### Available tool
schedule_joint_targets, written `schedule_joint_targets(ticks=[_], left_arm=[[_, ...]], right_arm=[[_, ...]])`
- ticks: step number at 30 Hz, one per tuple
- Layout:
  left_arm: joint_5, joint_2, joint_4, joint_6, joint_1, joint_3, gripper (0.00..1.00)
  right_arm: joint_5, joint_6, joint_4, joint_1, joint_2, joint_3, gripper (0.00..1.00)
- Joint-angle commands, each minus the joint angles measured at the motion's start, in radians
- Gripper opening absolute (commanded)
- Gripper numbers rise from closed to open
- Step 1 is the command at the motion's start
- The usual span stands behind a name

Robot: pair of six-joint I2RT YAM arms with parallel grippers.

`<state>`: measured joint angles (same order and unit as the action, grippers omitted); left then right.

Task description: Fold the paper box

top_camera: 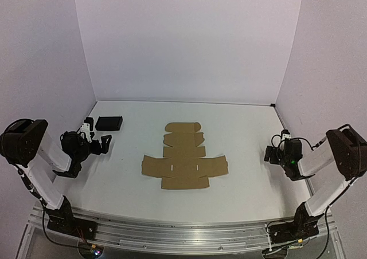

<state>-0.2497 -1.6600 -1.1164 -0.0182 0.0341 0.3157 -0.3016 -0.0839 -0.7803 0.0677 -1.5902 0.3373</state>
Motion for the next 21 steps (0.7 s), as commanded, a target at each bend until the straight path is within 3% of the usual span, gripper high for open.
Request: schedule_joint_targets(ticks=[1, 5, 10, 14, 18, 21], left_arm=[[0.01, 0.005, -0.008, 0.009, 0.001, 0.006, 1.0], [-0.101, 0.057, 0.049, -0.01, -0.001, 0.026, 1.0], [-0.427, 0.216, 0.695, -0.115, 0.0, 0.318, 1.0], [-0.666, 0.282, 0.972, -0.464, 0.052, 0.397, 1.0], [-0.568, 0.347, 1.387, -1.052, 0.271, 0.44, 1.0], [-0.434, 0.348, 1.508, -1.21, 0.442, 0.453, 0.97]], right_arm=[[-0.011, -0.077, 0.319, -0.001, 0.11, 0.179, 0.98], [0.192, -0.215, 0.596, -0.001, 0.121, 0.35, 0.98], [0.431, -0.395, 0.826, 0.025, 0.114, 0.5, 0.94], [0.43, -0.486, 1.045, 0.12, 0.086, 0.613, 0.9], [0.396, -0.541, 1.258, 0.261, 0.014, 0.722, 0.89], [0.438, -0.591, 1.323, 0.339, -0.035, 0.761, 0.88]])
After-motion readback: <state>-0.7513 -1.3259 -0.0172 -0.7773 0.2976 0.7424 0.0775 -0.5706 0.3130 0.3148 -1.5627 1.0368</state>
